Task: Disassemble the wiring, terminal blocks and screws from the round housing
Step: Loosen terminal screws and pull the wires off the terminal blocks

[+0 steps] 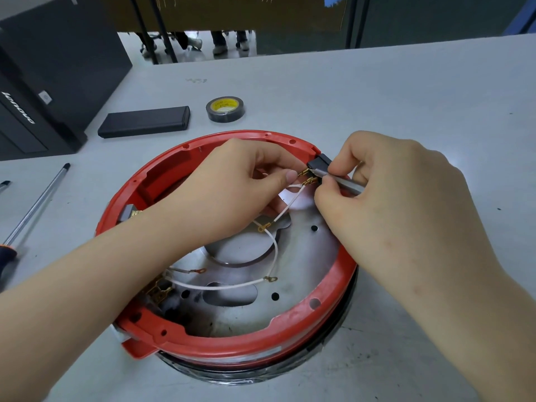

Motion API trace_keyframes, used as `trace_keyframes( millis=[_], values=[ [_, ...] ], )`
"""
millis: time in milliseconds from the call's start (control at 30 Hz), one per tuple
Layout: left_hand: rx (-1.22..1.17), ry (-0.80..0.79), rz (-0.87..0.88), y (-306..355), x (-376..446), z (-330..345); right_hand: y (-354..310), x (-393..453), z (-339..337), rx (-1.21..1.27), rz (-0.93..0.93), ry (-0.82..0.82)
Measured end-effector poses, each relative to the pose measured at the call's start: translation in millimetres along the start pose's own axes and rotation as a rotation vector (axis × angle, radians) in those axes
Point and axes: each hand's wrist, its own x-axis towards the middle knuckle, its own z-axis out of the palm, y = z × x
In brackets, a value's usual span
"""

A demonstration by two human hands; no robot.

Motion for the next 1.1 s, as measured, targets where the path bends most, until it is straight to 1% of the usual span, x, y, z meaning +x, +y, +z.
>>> trace_keyframes(
  millis=[200, 233, 300, 367, 500, 600, 633, 767, 900, 1000, 1100],
  values=[
    [0.012, -0.012, -0.007, 1.4, -0.1, -0.4, 8.3, 0.8, 7.5, 0.103, -0.018, 0.056],
    [-0.001, -0.012, -0.018, 1.7, 0.0, -0.4, 9.4, 2.2, 9.1, 0.138, -0.018, 0.069],
    [-0.028, -0.01, -0.037, 2.0, 0.0, -0.4, 10.4, 4.4, 11.5, 0.286, -0.019, 0.098],
    [-0.046, -0.01, -0.046, 1.8, 0.0, -0.5, 11.8, 5.7, 13.3, 0.338, -0.043, 0.117],
    [-0.053, -0.006, -0.042, 1.4, 0.4, -0.6, 13.5, 6.6, 12.8, 0.285, -0.06, 0.099],
    [-0.043, 0.0, -0.036, 1.3, 0.3, -0.3, 16.3, 10.1, 12.8, 0.203, -0.067, -0.012],
    [-0.031, 0.003, -0.031, 1.3, 0.1, -0.4, 17.4, 10.4, 13.8, 0.189, -0.076, -0.015],
    [-0.021, 0.005, -0.029, 1.6, -0.4, -0.6, 23.1, 9.8, 22.8, 0.208, -0.093, 0.117],
    [-0.003, -0.002, -0.023, 2.0, -0.3, 0.0, 31.7, 11.6, 38.6, 0.189, -0.079, 0.188],
    [0.001, -0.01, -0.026, 1.9, 0.2, -0.8, 35.8, 11.4, 41.4, 0.118, -0.093, 0.187],
    [0.013, -0.012, -0.027, 2.3, 0.2, -0.5, 38.1, 10.7, 40.4, 0.119, -0.118, 0.188]
  ],
)
